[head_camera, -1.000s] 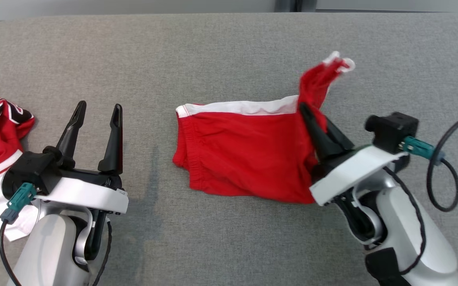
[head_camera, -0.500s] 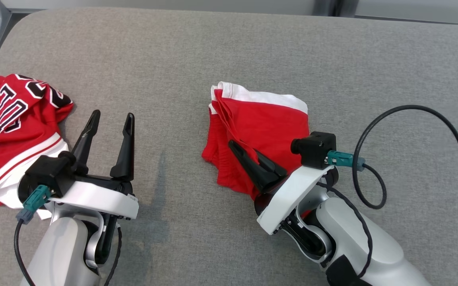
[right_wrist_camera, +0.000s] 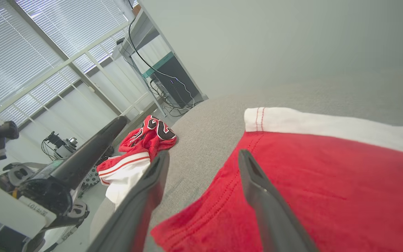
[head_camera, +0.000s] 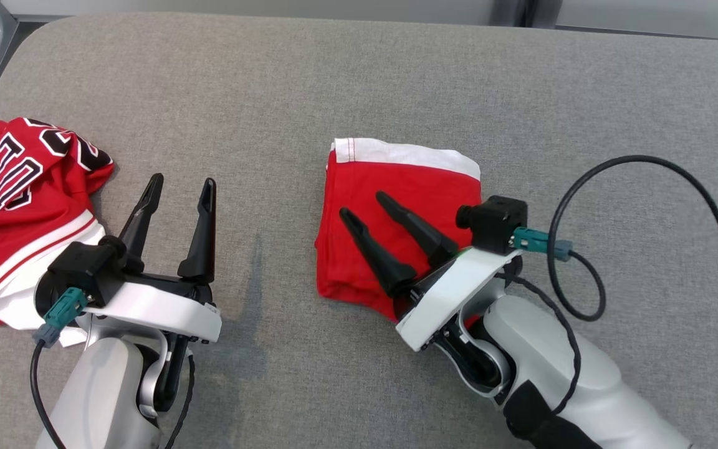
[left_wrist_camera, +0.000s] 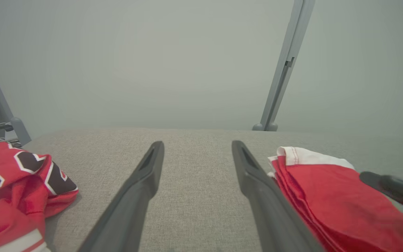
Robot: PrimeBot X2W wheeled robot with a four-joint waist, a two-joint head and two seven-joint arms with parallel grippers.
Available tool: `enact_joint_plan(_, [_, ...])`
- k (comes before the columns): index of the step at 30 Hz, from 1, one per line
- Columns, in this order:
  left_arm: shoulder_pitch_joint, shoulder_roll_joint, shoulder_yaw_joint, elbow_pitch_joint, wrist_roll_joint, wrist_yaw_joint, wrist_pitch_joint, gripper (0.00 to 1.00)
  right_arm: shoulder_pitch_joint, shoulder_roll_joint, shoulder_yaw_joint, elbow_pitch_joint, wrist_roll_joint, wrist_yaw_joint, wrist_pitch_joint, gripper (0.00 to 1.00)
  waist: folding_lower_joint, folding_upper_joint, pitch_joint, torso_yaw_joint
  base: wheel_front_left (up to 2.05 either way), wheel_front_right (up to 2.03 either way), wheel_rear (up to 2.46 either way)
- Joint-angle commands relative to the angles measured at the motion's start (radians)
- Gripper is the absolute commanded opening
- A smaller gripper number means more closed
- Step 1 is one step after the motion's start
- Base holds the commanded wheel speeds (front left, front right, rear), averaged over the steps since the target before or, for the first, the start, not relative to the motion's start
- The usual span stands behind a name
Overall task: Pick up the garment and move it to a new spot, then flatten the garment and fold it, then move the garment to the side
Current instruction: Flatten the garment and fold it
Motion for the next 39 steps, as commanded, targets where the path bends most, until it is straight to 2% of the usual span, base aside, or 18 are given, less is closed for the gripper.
enact_joint_plan(1, [-0.016,0.007,0.001,0.003,-0.004,-0.001,-0.004,1.0,-0.012,-0.007,-0.012,0.007,0.005,0.001,-0.013,1.0,0.0,0.0,-0.003,-0.003,0.0,0.0,0.0])
enact_joint_plan(6, [-0.005,0.013,0.006,0.0,-0.005,0.011,-0.005,1.0,-0.018,-0.008,-0.119,0.014,-0.079,0.001,-0.039,1.0,0.0,0.0,-0.011,-0.022,0.0,0.0,0.0])
enact_joint_plan(10, [0.01,0.016,0.012,-0.008,-0.008,0.022,-0.006,1.0,0.022,-0.008,-0.31,-0.011,-0.23,0.001,-0.037,1.0,0.0,0.0,-0.018,-0.04,0.0,0.0,0.0])
enact_joint_plan(16, [0.024,0.029,0.023,-0.028,-0.014,0.036,0.0,1.0,0.145,-0.025,-0.59,-0.116,-0.458,0.0,-0.038,1.0,0.0,0.0,-0.032,-0.065,0.0,0.0,0.0])
enact_joint_plan(21, [0.054,0.043,0.033,-0.04,-0.018,0.048,0.002,1.0,0.237,-0.029,-0.714,-0.185,-0.56,0.001,-0.024,1.0,0.0,0.0,-0.054,-0.091,0.0,0.0,0.0])
enact_joint_plan(30, [0.148,0.061,0.049,-0.091,-0.029,0.083,0.018,1.0,0.406,-0.025,-0.814,-0.308,-0.646,0.001,0.061,1.0,0.0,0.0,-0.121,-0.127,0.0,0.0,0.0])
enact_joint_plan(39, [0.23,0.08,0.053,-0.145,-0.028,0.11,0.045,1.0,0.509,-0.019,-0.828,-0.377,-0.656,0.001,0.101,1.0,0.0,0.0,-0.166,-0.136,0.0,0.0,0.0])
